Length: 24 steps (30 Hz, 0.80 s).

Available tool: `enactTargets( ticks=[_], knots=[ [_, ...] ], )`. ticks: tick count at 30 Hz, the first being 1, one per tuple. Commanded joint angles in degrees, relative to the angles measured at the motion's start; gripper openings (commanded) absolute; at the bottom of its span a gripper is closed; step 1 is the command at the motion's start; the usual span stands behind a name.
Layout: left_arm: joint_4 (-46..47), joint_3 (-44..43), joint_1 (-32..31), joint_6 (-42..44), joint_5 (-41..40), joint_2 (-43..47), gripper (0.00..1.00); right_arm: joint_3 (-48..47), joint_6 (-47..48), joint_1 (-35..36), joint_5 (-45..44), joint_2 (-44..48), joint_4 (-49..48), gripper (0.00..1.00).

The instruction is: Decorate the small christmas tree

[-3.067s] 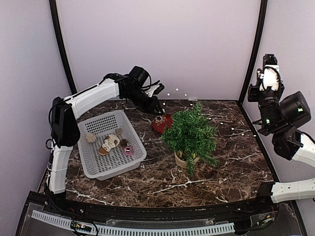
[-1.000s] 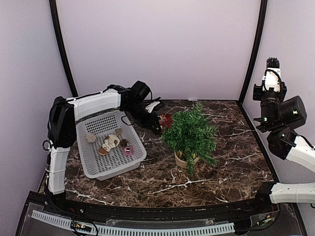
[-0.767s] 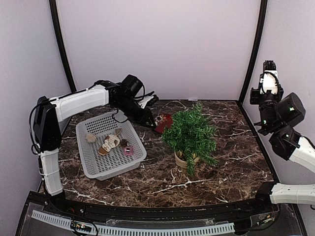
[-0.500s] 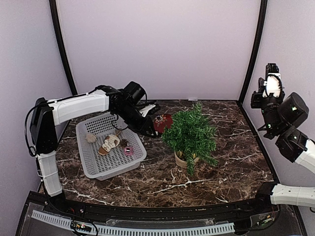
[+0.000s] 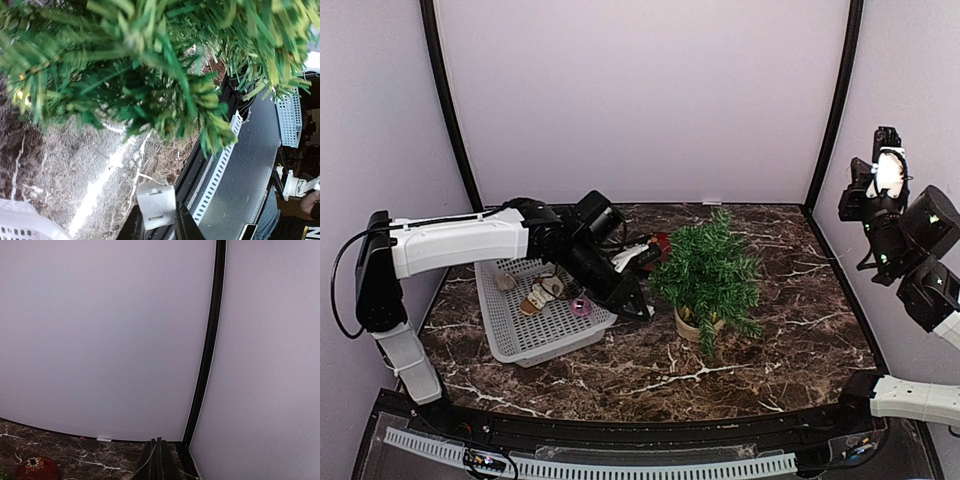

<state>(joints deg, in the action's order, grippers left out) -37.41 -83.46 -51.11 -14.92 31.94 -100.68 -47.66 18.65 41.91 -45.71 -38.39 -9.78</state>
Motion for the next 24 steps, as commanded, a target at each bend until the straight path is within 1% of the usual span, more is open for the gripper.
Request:
enactTargets(
  ticks=[1,6,10,16,24],
  knots=[
    [3.8,3.5,0.1,-2.4,2.4,4.3,0.03,-1.7,-2.2,0.5,1.9,0.5,0.6,0.0],
    [11.6,8.6,-0.1,-4.8,5.0,3.2,0.03,-3.0,-3.8,0.6,3.6,1.1,3.1,0.0],
    [18.2,10.0,-0.4,-5.5,4.2,0.2,0.03,-3.9,-4.5,0.7,3.7,1.9,5.7,0.0],
    [23.9,11.3,-1.5,-6.4,4.4,-3.7,0.04,-3.4,-4.7,0.7,2.5,3.1,7.7,0.0],
    [30.6,15.9,-1.7,-7.6,3.2,-5.5,0.06,-3.0,-5.4,0.7,1.4,3.8,9.2,0.0]
  ],
)
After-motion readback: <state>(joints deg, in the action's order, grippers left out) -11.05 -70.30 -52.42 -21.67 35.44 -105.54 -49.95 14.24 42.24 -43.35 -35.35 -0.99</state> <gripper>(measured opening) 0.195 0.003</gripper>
